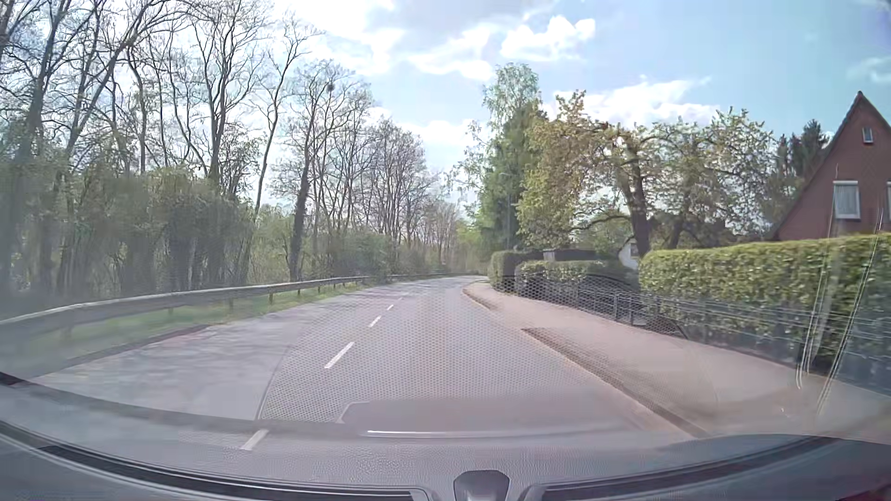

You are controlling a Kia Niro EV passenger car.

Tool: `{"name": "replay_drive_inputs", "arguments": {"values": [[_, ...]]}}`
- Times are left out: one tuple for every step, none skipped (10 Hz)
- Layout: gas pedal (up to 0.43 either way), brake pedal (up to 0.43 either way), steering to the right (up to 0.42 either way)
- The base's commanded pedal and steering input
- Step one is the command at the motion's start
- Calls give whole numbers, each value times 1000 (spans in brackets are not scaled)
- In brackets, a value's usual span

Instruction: Follow the waypoints while adhering to traffic rules and regulations

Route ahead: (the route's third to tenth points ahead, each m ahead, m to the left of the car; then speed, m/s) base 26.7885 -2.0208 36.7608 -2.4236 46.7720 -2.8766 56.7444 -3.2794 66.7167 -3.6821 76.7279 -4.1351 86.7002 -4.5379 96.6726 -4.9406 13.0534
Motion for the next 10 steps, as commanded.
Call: {"name": "replay_drive_inputs", "arguments": {"values": [[67,0,-8],[67,0,-5],[67,0,-3],[67,0,-2],[67,0,-2],[67,0,-1],[67,0,-1],[67,0,-1],[67,0,-1],[67,0,-1]]}}
